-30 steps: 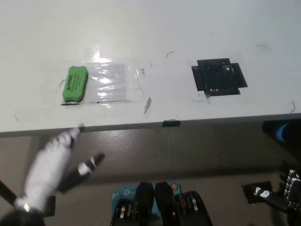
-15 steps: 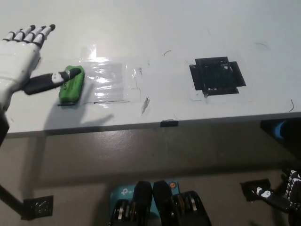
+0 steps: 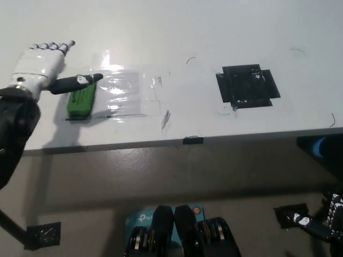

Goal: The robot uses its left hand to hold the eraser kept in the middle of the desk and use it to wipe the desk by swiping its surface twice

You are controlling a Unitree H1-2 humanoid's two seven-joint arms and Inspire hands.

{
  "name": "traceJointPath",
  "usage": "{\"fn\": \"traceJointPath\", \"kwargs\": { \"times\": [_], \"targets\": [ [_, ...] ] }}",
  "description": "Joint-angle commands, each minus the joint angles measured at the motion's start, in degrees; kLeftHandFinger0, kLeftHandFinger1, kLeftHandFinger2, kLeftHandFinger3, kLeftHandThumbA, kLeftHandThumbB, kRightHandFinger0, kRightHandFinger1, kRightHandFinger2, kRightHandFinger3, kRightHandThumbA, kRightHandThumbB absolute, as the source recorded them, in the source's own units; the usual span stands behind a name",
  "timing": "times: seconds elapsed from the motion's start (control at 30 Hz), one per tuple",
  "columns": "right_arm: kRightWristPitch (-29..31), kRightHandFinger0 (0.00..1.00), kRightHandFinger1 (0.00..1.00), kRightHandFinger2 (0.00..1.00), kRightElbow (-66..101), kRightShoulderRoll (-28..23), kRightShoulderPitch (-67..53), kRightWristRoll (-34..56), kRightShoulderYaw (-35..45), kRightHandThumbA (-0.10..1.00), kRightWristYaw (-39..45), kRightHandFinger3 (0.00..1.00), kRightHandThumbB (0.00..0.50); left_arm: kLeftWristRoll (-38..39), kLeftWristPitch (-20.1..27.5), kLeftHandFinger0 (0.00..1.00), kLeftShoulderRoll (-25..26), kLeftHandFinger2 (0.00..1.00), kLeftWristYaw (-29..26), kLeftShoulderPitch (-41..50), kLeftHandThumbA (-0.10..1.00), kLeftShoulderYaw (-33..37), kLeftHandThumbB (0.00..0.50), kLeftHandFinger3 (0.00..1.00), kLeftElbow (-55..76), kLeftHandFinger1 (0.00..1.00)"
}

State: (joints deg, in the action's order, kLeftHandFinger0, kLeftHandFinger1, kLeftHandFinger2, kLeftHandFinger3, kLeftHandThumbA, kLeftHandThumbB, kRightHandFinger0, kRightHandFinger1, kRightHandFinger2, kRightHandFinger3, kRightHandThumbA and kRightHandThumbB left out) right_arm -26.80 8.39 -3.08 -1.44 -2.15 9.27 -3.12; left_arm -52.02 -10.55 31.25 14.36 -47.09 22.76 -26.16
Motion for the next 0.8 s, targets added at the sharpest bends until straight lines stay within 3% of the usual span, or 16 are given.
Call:
{"fn": "traceJointPath", "kwargs": {
  "times": [0.0,0.1,0.17,0.4,0.5,0.57,0.67,0.77],
  "targets": [
    [-0.13,1.00,1.00,1.00,2.52,-0.69,0.26,-1.49,-0.32,1.00,0.16,1.00,0.019,0.70,1.34,1.00,-1.81,1.00,-4.78,-2.45,1.00,-0.41,0.187,1.00,-3.43,1.00],
    [-0.13,1.00,1.00,1.00,2.62,-0.46,0.49,-1.15,-0.22,1.00,0.34,1.00,0.008,1.35,1.17,1.00,-3.02,1.00,-5.32,-2.19,1.00,-1.22,0.229,1.00,-3.15,1.00],
    [-0.13,1.00,1.00,1.00,2.37,-0.38,0.87,-1.05,-0.22,1.00,0.24,1.00,0.016,3.11,2.49,1.00,-4.84,1.00,-7.70,-1.72,1.00,-2.55,0.187,1.00,-3.06,1.00],
    [-0.13,1.00,1.00,1.00,2.52,-0.96,0.60,-1.69,-0.56,1.00,0.78,1.00,0.000,6.92,3.77,1.00,-8.92,1.00,-12.02,3.34,1.00,-6.24,0.132,1.00,-1.72,1.00],
    [-0.13,1.00,1.00,1.00,2.46,-0.94,0.73,-2.15,-0.87,1.00,0.82,1.00,0.000,6.46,3.91,1.00,-9.79,1.00,-12.89,5.05,1.00,-5.85,0.184,1.00,-3.05,1.00],
    [-0.13,1.00,1.00,1.00,2.55,-0.46,0.62,-1.89,-0.46,1.00,0.46,1.00,0.000,6.39,3.03,1.00,-10.09,1.00,-11.34,5.59,1.00,-5.22,0.158,1.00,-3.74,1.00],
    [-0.13,1.00,1.00,1.00,2.37,-0.22,0.88,-2.57,-0.55,1.00,0.21,1.00,0.000,5.35,4.02,1.00,-9.91,1.00,-13.36,7.38,1.00,-4.17,0.198,1.00,-5.45,1.00],
    [-0.13,1.00,1.00,1.00,2.63,-0.28,0.79,-2.37,-0.58,1.00,0.32,1.00,0.000,4.84,4.65,1.00,-9.16,1.00,-14.32,8.60,1.00,-3.18,0.205,1.00,-7.35,1.00]
  ]
}}
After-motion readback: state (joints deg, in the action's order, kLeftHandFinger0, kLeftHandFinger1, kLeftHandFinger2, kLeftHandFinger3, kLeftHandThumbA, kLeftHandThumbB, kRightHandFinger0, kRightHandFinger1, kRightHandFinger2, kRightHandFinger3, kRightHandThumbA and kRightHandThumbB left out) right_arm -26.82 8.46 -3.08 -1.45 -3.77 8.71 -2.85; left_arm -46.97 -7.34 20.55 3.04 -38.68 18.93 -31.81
